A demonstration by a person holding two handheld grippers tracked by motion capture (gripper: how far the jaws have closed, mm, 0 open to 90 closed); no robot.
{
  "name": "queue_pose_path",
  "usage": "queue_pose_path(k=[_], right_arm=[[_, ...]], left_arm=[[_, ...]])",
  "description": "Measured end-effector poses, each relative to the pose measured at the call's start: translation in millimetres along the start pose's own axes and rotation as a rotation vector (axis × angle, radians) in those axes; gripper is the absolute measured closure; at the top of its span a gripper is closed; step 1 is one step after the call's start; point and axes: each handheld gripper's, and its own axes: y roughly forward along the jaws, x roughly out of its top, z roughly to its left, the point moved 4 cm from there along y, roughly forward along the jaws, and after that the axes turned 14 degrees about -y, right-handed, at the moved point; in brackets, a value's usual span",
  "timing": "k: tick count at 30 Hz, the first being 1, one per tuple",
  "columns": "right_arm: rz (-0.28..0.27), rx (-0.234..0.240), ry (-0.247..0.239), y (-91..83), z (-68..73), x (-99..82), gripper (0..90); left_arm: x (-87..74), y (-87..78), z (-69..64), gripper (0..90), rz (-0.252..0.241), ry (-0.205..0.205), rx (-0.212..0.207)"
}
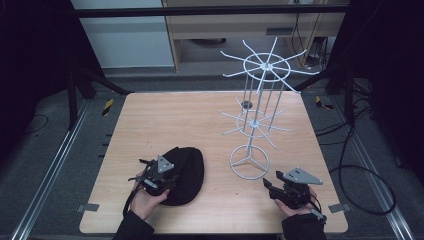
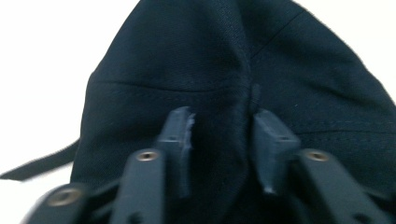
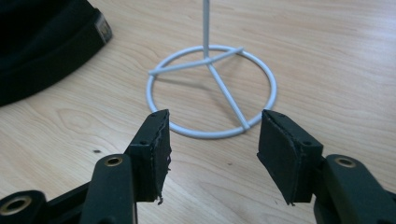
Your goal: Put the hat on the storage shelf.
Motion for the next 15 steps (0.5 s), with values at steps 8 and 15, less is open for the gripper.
queue_pose_path(k=[8,15], right_arm=[[0.032,-0.014,-0.022,6.3,-5.7,-6.5,43.4],[0.037,-0.016,-0.025,7.4,-6.9,-7.8,43.0]], left_arm=[[3.5,-14.1,8.6,86.5,-0.079,-0.049,-0.085],[9.9,-42.9,11.4,86.9,-0.205,-0.050,-0.137]])
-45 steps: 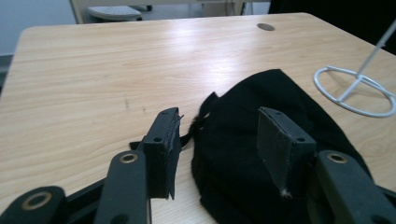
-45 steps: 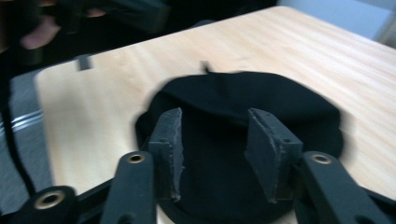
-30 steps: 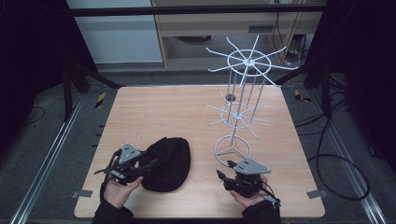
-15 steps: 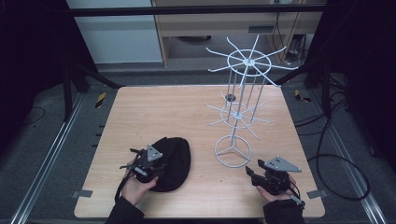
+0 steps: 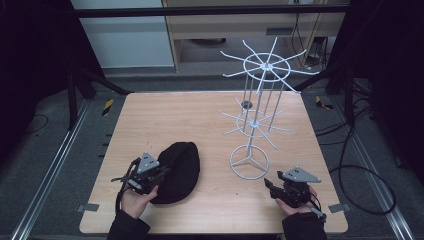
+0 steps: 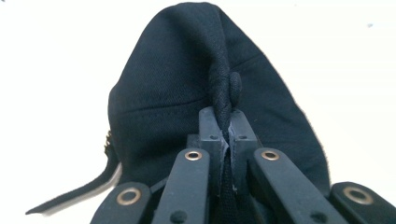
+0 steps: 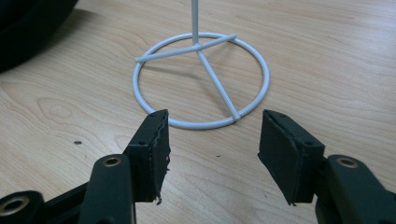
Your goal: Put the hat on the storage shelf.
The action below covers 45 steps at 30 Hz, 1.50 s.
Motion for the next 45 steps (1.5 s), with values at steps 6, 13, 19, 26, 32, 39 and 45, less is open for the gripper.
queue_pose_path(k=[6,13,19,26,32,39,45], right_arm=[[0.002,0.000,0.012,-0.6,-1.1,-0.3,42.7],[-0.004,-0.013,0.005,-0.3,-2.8,-0.3,41.9],[-0.003,-0.023,0.005,0.4,-4.4,-1.2,41.5],[0.003,-0.037,0.001,1.1,-5.4,-2.1,41.1],[0.001,-0.038,0.002,0.7,-6.1,-2.4,40.7],[0.001,-0.046,-0.006,1.0,-6.7,-2.4,40.2],[0.002,-0.049,-0.010,1.3,-6.9,-2.5,39.9]], left_arm=[[14.1,-24.8,-7.5,86.9,-0.126,0.015,-0.055],[32.0,-50.9,-17.7,86.9,-0.269,-0.009,-0.117],[52.6,-73.4,-27.2,86.8,-0.361,-0.019,-0.180],[78.6,-99.0,-34.2,86.8,-0.479,-0.007,-0.237],[101.4,-113.2,-43.2,86.8,-0.547,-0.001,-0.273],[123.5,-126.2,-56.8,86.8,-0.598,0.016,-0.300],[139.6,-136.4,-67.7,86.8,-0.644,0.025,-0.336]])
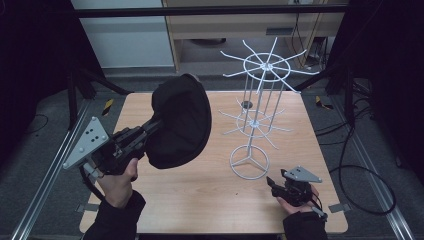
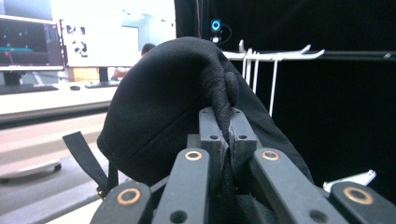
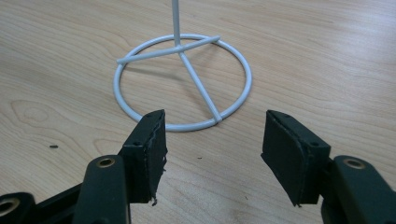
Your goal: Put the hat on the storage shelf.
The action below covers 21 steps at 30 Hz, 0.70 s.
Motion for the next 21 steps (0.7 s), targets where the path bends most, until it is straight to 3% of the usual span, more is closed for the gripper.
queue_pose_path(k=[13,21], right_arm=[[0.000,-0.006,-0.005,0.2,-0.1,0.1,39.2],[-0.002,-0.003,-0.006,0.0,0.4,0.3,39.2]], left_arm=[[43.9,8.1,-19.9,86.8,-0.112,0.036,-0.031],[56.5,24.9,-31.5,86.8,-0.103,0.040,-0.051]])
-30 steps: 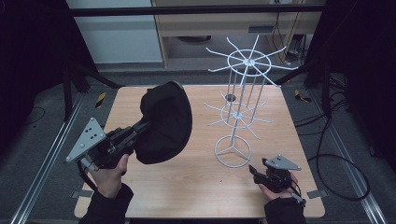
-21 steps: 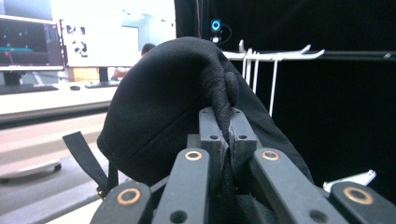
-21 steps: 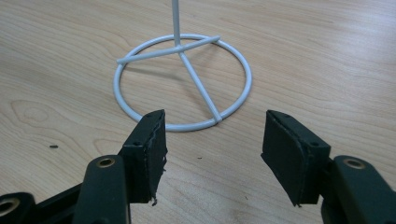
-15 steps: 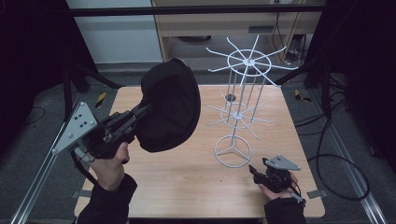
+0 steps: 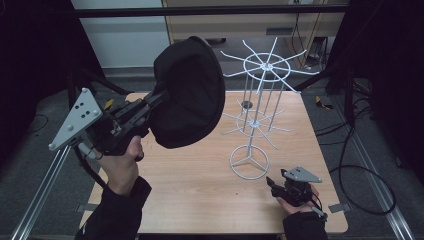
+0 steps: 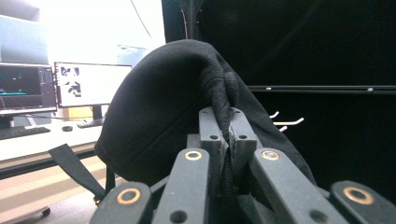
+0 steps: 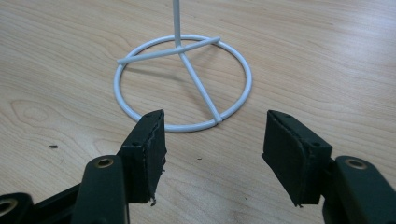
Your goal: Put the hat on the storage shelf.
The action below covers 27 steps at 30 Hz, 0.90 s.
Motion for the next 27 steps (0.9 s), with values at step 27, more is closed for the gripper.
queue_pose_path(k=[27], right_arm=[[0.003,0.012,-0.006,1.1,1.5,-0.2,38.8]], left_arm=[[-49.1,39.3,15.8,85.2,0.141,-0.107,-0.011]])
